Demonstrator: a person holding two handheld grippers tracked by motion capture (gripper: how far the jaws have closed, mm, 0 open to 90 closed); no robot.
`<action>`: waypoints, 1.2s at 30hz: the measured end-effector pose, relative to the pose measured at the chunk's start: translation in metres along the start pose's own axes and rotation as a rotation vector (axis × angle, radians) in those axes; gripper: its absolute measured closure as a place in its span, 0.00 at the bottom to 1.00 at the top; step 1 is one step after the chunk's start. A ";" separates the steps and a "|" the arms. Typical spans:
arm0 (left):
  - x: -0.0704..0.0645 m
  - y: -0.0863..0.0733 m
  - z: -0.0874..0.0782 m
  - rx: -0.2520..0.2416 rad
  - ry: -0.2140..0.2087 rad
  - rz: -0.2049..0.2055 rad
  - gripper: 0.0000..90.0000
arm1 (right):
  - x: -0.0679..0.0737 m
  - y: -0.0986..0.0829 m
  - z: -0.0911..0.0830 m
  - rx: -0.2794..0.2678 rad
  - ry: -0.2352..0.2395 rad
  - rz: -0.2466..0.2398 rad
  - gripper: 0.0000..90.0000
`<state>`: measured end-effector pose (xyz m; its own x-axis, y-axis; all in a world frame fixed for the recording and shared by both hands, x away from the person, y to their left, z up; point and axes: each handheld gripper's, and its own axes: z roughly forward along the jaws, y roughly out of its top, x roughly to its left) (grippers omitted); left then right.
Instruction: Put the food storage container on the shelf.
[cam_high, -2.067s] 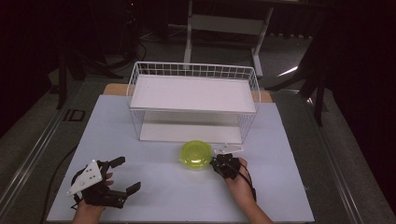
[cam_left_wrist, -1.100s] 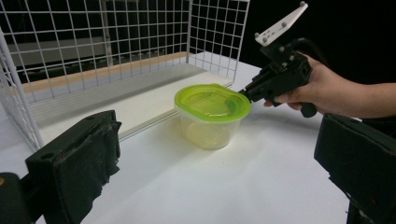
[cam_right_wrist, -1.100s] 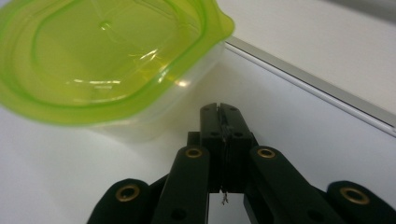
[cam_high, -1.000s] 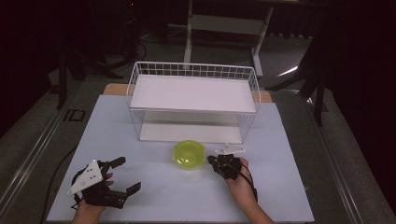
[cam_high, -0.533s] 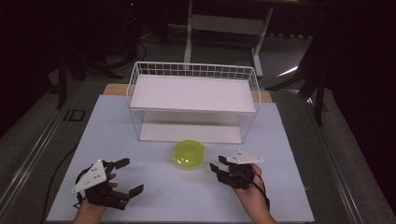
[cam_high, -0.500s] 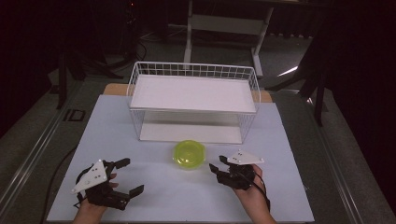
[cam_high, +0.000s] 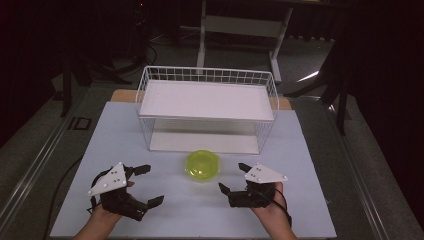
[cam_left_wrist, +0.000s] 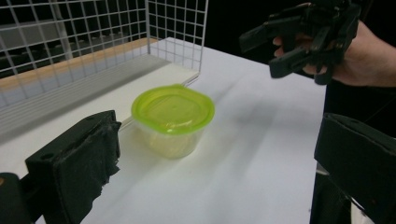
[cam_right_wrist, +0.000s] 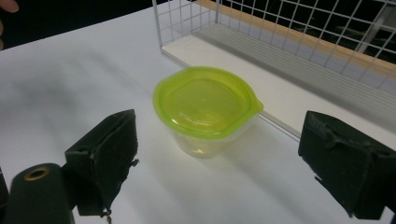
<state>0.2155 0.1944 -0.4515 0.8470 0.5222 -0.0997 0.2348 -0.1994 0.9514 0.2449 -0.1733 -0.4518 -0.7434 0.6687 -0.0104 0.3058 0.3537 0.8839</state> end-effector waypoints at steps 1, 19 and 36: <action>0.000 0.000 0.000 0.000 0.000 0.000 0.01 | 0.000 0.001 0.000 -0.005 -0.002 0.000 0.13; 0.030 0.011 0.044 0.036 -0.014 -0.094 0.01 | -0.019 0.018 0.027 -0.020 -0.005 0.022 0.24; 0.048 0.020 0.087 0.091 0.024 -0.191 0.01 | -0.035 0.018 0.058 0.015 -0.043 0.191 0.13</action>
<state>0.3026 0.1433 -0.4632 0.7719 0.5766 -0.2678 0.4330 -0.1683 0.8856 0.3113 -0.1524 -0.4631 -0.6449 0.7520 0.1368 0.4484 0.2272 0.8645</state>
